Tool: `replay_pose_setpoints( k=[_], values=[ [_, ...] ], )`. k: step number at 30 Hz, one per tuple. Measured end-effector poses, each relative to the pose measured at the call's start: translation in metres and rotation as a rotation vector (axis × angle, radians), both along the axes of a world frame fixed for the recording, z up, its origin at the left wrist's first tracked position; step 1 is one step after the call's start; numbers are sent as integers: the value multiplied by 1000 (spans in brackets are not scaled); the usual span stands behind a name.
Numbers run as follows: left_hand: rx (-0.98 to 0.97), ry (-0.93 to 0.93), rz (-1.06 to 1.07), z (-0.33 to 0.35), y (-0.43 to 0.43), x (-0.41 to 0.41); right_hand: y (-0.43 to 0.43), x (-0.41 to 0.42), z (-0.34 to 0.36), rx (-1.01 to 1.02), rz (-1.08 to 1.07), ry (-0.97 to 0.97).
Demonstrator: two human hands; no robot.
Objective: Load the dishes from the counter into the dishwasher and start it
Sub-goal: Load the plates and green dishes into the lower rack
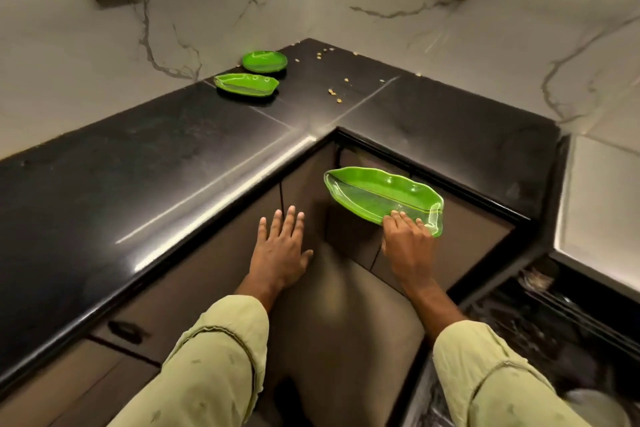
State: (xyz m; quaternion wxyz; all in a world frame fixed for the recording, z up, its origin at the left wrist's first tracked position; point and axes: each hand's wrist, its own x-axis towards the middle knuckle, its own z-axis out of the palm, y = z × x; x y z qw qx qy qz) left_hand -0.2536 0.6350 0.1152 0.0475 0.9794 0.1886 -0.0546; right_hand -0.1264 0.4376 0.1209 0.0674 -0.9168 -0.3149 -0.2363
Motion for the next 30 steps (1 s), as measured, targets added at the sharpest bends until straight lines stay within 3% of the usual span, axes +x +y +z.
replay_pose_setpoints(
  k=[6,19,30],
  values=[
    [-39,49,-125,-13,-73,-31,-90,-59,-14,-113,-125,94],
    [-85,118,-458,-42,-177,-50,-208,-153,-29,-138,-418,192],
    [-37,189,-638,-52,-248,-8,-275,-165,-59,-103,-613,398]
  ],
)
